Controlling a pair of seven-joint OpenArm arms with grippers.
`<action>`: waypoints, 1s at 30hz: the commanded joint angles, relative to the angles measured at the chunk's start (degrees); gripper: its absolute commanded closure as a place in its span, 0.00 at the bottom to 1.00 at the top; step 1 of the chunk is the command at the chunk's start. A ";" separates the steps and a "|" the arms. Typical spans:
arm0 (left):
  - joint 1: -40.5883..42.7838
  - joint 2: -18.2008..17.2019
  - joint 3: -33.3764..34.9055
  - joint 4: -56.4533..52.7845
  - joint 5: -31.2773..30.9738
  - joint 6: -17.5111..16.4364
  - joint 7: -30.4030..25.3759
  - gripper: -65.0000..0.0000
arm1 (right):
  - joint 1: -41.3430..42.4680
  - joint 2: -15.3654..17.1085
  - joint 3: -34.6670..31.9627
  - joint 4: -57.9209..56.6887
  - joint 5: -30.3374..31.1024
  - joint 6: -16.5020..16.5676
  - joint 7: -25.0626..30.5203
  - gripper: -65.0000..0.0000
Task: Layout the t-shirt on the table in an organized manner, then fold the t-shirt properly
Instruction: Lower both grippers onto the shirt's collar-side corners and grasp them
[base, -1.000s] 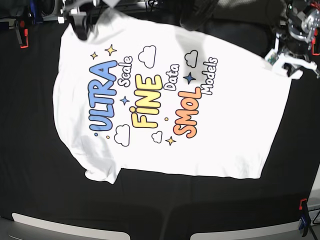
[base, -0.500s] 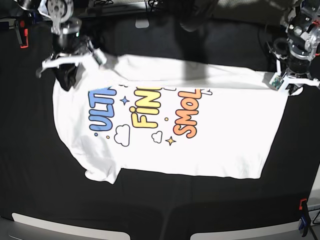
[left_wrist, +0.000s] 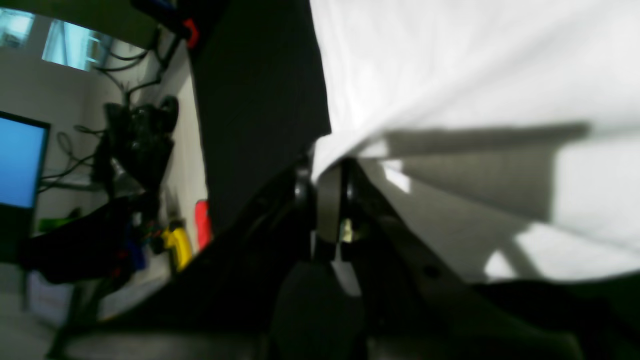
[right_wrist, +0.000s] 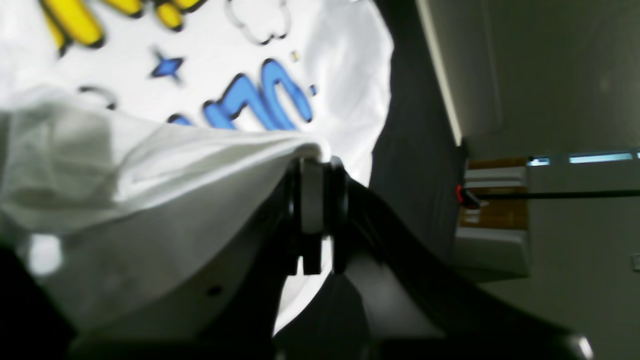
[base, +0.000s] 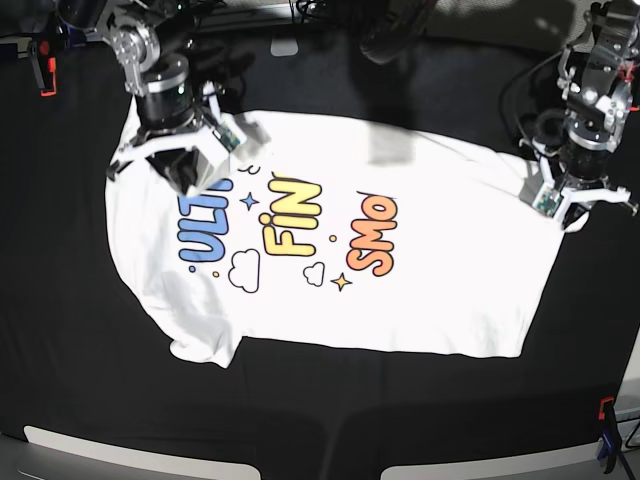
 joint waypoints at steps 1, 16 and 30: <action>-0.74 -0.96 -0.50 0.74 0.07 -0.11 -1.88 1.00 | 1.05 0.63 0.55 0.63 -0.94 -0.61 0.83 1.00; -5.84 1.16 -0.52 -12.28 -5.38 -2.05 -6.03 1.00 | 3.39 0.63 4.26 0.35 5.92 -0.94 -4.98 1.00; -6.21 2.82 -0.52 -12.98 -2.38 -2.27 -9.03 1.00 | 1.95 0.63 6.56 0.35 5.25 -0.94 -8.44 1.00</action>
